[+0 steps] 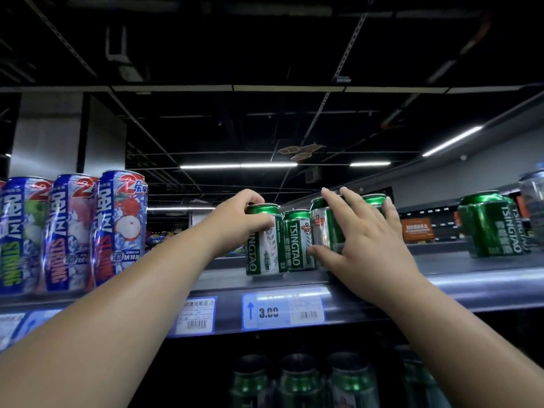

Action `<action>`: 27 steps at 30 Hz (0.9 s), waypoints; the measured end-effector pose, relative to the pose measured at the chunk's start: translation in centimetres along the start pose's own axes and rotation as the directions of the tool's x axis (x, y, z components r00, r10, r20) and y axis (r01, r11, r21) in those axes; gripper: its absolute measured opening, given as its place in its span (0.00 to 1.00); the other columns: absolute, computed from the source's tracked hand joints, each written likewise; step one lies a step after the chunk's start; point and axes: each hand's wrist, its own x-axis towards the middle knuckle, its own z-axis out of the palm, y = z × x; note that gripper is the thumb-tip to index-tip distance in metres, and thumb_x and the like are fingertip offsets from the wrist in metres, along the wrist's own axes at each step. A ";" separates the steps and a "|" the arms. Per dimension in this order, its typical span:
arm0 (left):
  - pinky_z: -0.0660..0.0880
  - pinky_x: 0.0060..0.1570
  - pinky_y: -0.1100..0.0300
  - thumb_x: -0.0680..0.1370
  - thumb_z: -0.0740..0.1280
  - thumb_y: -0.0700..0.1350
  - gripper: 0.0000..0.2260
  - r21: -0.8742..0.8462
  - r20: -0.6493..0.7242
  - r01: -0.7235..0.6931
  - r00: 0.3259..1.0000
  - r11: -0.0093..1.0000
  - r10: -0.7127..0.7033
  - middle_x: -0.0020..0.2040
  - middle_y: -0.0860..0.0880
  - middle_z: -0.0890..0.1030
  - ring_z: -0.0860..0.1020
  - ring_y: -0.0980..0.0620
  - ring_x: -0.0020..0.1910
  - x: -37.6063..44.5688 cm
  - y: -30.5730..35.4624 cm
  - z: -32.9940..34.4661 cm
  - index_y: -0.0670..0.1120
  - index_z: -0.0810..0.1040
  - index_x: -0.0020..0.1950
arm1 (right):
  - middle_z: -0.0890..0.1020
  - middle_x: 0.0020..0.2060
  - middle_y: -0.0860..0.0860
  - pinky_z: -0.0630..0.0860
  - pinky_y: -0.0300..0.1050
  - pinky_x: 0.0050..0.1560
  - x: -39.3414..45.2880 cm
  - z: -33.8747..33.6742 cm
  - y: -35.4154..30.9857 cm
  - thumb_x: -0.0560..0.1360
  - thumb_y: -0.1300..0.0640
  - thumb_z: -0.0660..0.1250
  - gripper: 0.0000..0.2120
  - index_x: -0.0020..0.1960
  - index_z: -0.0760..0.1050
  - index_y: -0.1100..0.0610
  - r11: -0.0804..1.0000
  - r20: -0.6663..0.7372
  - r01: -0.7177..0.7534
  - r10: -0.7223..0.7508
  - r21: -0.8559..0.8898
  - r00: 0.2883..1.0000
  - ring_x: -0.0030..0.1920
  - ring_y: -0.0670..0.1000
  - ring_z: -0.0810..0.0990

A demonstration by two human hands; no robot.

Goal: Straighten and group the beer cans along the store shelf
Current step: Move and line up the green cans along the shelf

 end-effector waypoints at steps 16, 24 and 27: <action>0.81 0.37 0.60 0.66 0.72 0.69 0.46 -0.026 0.101 0.161 0.982 0.987 -0.158 0.63 0.57 0.72 0.74 0.60 0.48 -3.5 -2.6 -2.1 0.59 0.55 0.78 | 0.70 0.65 0.48 0.71 0.44 0.51 2.8 0.1 -4.1 0.74 0.46 0.73 0.27 0.70 0.69 0.48 0.958 0.014 -0.123 0.124 0.257 0.992 0.54 0.50 0.74; 0.82 0.41 0.53 0.64 0.60 0.79 0.19 -0.336 0.159 0.220 0.972 0.916 -0.175 0.50 0.61 0.76 0.79 0.60 0.40 -4.9 -1.9 -3.2 0.73 0.73 0.48 | 0.71 0.58 0.40 0.66 0.26 0.36 3.1 1.7 -5.5 0.71 0.39 0.75 0.35 0.74 0.67 0.43 0.831 0.107 -0.157 0.118 0.534 0.987 0.46 0.32 0.71; 0.82 0.48 0.52 0.53 0.64 0.83 0.52 -0.205 0.186 0.171 0.973 0.964 -0.134 0.71 0.52 0.69 0.76 0.56 0.50 -4.8 -2.6 -3.2 0.65 0.62 0.75 | 0.72 0.56 0.40 0.71 0.25 0.38 3.0 2.1 -5.7 0.71 0.41 0.76 0.34 0.74 0.68 0.43 0.792 0.131 -0.150 0.089 0.591 0.987 0.44 0.30 0.75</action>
